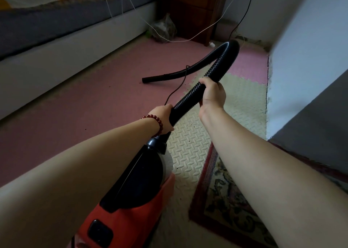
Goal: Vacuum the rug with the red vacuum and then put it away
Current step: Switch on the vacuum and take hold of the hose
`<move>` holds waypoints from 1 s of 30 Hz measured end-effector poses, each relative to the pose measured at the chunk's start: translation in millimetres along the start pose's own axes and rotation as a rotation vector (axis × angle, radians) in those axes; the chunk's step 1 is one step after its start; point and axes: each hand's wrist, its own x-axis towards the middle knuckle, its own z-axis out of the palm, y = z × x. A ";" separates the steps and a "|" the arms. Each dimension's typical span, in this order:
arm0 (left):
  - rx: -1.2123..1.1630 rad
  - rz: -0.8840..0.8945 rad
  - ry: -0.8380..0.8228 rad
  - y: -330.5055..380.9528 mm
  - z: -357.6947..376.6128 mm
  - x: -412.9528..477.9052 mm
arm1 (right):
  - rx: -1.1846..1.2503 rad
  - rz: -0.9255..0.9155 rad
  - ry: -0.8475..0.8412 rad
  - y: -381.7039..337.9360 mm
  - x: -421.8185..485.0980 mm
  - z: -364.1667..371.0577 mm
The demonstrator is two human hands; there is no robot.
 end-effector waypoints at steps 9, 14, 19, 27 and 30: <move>0.006 0.029 -0.020 2.2 2.8 0.6 | 0.124 -0.057 0.078 -5.9 -0.8 -12.8; -0.002 0.015 -0.019 0.2 7.3 4.7 | 0.089 -0.109 0.152 -9.8 -5.8 -4.5; -0.001 0.012 -0.013 -0.3 8.6 5.9 | -0.008 -0.222 0.095 -9.6 -8.0 3.8; -0.120 0.034 0.021 5.1 -3.5 5.8 | -0.103 -0.238 0.063 -9.1 -6.3 3.2; -0.187 0.057 0.023 18.3 -11.3 4.0 | -0.078 -0.215 0.066 -12.9 -9.1 -0.9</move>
